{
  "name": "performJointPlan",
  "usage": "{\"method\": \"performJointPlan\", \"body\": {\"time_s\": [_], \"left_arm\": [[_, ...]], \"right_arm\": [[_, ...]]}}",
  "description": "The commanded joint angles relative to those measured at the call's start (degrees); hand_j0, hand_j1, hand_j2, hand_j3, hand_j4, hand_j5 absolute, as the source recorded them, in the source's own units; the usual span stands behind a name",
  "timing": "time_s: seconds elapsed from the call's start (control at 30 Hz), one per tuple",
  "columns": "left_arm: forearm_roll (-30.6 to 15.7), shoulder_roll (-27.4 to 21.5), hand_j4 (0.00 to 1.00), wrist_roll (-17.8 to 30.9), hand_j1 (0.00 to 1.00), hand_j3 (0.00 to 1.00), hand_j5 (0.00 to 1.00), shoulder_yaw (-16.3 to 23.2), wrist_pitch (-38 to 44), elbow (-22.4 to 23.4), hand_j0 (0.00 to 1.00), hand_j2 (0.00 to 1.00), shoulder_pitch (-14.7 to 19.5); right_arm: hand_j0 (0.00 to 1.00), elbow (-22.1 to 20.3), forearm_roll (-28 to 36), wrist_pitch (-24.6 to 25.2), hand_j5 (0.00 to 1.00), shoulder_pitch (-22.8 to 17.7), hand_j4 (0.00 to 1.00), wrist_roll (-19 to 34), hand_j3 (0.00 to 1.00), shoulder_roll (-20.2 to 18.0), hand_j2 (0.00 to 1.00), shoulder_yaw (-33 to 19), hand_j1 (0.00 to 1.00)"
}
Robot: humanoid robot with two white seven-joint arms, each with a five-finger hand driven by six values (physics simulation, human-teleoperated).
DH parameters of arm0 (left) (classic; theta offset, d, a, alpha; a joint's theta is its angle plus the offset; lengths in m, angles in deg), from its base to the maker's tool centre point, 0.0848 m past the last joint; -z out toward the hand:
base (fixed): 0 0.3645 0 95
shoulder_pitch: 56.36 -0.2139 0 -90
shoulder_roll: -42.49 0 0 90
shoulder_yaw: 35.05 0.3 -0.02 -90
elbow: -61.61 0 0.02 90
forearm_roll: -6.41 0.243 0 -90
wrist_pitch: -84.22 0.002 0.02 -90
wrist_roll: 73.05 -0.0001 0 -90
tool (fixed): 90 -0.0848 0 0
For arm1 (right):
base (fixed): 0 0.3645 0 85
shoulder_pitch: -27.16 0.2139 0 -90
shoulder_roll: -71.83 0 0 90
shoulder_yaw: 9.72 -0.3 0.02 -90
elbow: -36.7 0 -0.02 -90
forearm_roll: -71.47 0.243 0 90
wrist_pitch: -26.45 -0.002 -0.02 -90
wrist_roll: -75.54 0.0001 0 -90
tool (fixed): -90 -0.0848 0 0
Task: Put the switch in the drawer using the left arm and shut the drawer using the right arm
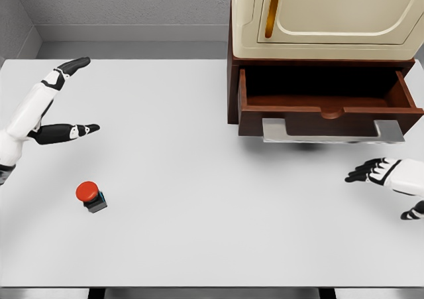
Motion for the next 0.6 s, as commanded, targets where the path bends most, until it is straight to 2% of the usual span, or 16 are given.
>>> {"method": "performJointPlan", "body": {"time_s": [0.0, 0.1, 0.13, 0.17, 0.2, 0.23, 0.27, 0.37, 0.4, 0.47, 0.53, 0.57], "left_arm": [[-0.3, -0.5, 1.00, 0.0, 1.00, 1.00, 1.00, 0.0, 0.0, 0.8, 1.00, 1.00, 0.0], [-0.4, -1.2, 1.00, 0.0, 1.00, 1.00, 1.00, 0.0, 0.0, 0.8, 1.00, 1.00, 0.0], [-0.5, -3.0, 1.00, 0.0, 1.00, 1.00, 1.00, 0.1, 0.0, 1.0, 1.00, 1.00, -0.9], [-0.6, -5.7, 1.00, 0.0, 1.00, 1.00, 1.00, 0.1, 0.0, 1.4, 1.00, 1.00, -2.1], [-0.6, -7.1, 1.00, 0.0, 1.00, 1.00, 1.00, 0.1, 0.0, 1.6, 1.00, 1.00, -2.3], [-0.8, -7.1, 1.00, -0.2, 1.00, 1.00, 1.00, 0.2, 0.0, 1.7, 1.00, 1.00, -2.3], [-4.3, -7.3, 1.00, -0.5, 1.00, 1.00, 1.00, 0.1, 0.0, 2.0, 1.00, 1.00, -2.3], [-5.6, -7.9, 1.00, -0.6, 1.00, 1.00, 1.00, 0.3, 0.0, 1.8, 1.00, 1.00, -2.6], [-8.4, -8.0, 1.00, -0.6, 1.00, 1.00, 1.00, 0.4, 0.0, 1.6, 1.00, 1.00, -3.9], [-11.1, -8.9, 1.00, -0.6, 1.00, 1.00, 1.00, 0.6, 0.0, 1.4, 1.00, 1.00, -4.0], [-15.3, -9.7, 0.96, -0.5, 0.96, 0.96, 0.96, 0.8, 0.0, 1.4, 0.96, 0.96, -4.7], [-17.6, -10.5, 0.95, -0.5, 0.95, 0.95, 0.95, 0.8, 0.0, 1.1, 0.95, 0.95, -6.5]], "right_arm": [[1.00, 0.0, 0.4, 0.1, 1.00, 0.0, 1.00, 0.0, 1.00, -0.1, 1.00, 0.8, 1.00], [1.00, 0.0, 0.4, 0.1, 1.00, 0.1, 1.00, 0.0, 1.00, 0.0, 1.00, 0.7, 1.00], [1.00, 0.0, 0.4, 0.1, 1.00, -0.1, 1.00, 0.0, 1.00, 0.0, 1.00, 0.8, 1.00], [0.94, 0.0, 0.4, 0.1, 0.94, -0.1, 0.94, 0.0, 0.94, -0.1, 0.94, 0.7, 0.94], [0.82, 0.0, 0.4, 0.1, 0.82, -0.2, 0.82, 0.0, 0.82, -0.2, 0.82, 0.7, 0.82], [0.73, 0.0, 0.5, 0.1, 0.73, -0.2, 0.73, 0.0, 0.73, -0.3, 0.73, 0.7, 0.73], [0.69, 0.1, 0.6, 0.1, 0.69, -0.3, 0.69, 0.0, 0.69, -0.3, 0.69, 0.4, 0.69], [0.68, 0.1, 0.7, 0.1, 0.68, -0.6, 0.68, 0.0, 0.68, 1.1, 0.68, -1.1, 0.68], [0.68, 0.1, 0.7, 0.1, 0.68, -0.6, 0.68, 0.0, 0.68, 1.1, 0.68, -1.1, 0.68], [0.72, 0.1, 4.0, 0.1, 0.72, -0.7, 0.72, 0.0, 0.72, 0.9, 0.72, -1.5, 0.72], [0.74, 0.2, 4.0, 0.1, 0.74, -0.8, 0.74, 0.0, 0.74, 0.9, 0.74, -2.2, 0.74], [0.74, 0.2, 3.9, 0.1, 0.74, -1.7, 0.74, 0.0, 0.74, 0.8, 0.74, -2.2, 0.74]]}}
